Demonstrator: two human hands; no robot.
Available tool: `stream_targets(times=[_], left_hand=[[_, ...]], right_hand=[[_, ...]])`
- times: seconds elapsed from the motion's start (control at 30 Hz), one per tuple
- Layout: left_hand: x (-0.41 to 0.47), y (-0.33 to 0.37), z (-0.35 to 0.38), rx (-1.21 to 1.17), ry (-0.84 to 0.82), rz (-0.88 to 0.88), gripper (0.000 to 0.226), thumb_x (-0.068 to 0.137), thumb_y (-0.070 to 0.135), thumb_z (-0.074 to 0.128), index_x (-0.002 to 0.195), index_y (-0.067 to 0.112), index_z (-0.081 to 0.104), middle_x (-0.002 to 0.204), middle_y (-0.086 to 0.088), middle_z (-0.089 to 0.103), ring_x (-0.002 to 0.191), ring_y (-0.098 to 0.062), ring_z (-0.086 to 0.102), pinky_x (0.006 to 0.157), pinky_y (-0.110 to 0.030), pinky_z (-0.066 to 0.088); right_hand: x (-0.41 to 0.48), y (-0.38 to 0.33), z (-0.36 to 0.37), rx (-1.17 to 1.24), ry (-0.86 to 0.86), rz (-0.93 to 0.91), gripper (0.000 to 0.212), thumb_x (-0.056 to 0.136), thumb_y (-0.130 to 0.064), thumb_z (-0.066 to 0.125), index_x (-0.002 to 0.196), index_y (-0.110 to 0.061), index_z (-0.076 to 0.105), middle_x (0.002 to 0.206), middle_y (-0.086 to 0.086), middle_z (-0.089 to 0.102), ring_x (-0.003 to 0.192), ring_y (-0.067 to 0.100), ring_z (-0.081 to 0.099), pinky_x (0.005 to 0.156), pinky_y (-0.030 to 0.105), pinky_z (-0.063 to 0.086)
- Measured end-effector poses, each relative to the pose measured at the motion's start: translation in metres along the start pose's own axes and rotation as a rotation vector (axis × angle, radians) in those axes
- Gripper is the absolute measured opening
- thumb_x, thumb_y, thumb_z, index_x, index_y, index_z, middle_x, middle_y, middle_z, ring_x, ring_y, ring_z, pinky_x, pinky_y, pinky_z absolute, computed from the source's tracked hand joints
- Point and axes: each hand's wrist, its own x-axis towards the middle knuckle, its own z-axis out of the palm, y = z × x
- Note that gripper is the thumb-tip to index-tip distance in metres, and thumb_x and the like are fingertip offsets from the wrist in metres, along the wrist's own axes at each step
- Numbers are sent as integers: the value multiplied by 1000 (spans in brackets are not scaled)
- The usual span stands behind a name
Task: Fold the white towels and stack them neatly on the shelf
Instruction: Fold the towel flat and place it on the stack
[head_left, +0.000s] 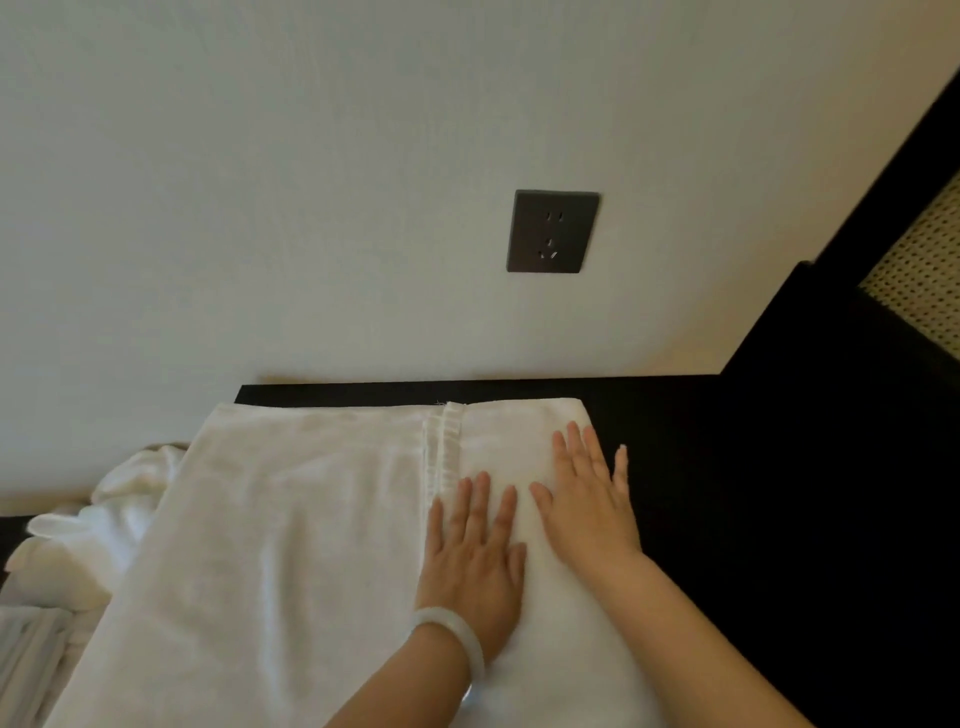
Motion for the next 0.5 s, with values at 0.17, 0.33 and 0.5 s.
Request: stream_targets(times=[0.17, 0.33, 0.5], left_hand=[[0, -1, -2, 45, -14, 22, 68, 86, 48, -18, 151, 30, -16, 160, -1, -24, 147, -21, -23, 117, -44, -12], [-2, -1, -5, 29, -4, 25, 74, 81, 49, -20, 151, 30, -18, 159, 1, -26, 145, -17, -27, 119, -43, -15], [-3, -4, -8, 30, -67, 28, 76, 80, 52, -20, 153, 29, -16, 160, 0, -24, 146, -18, -25, 120, -43, -13]], right_hand=[[-40, 7, 15, 100, -78, -37, 70, 93, -57, -3, 154, -25, -9, 165, -6, -8, 145, 5, -19, 122, 40, -11], [-62, 24, 4, 112, -21, -12, 69, 96, -59, 7, 152, -25, -13, 155, -13, -19, 143, 4, -21, 118, 33, -15], [-97, 28, 23, 155, -79, 86, 63, 100, -52, 11, 150, -27, -20, 164, -5, -14, 142, 4, -21, 118, 32, -15]])
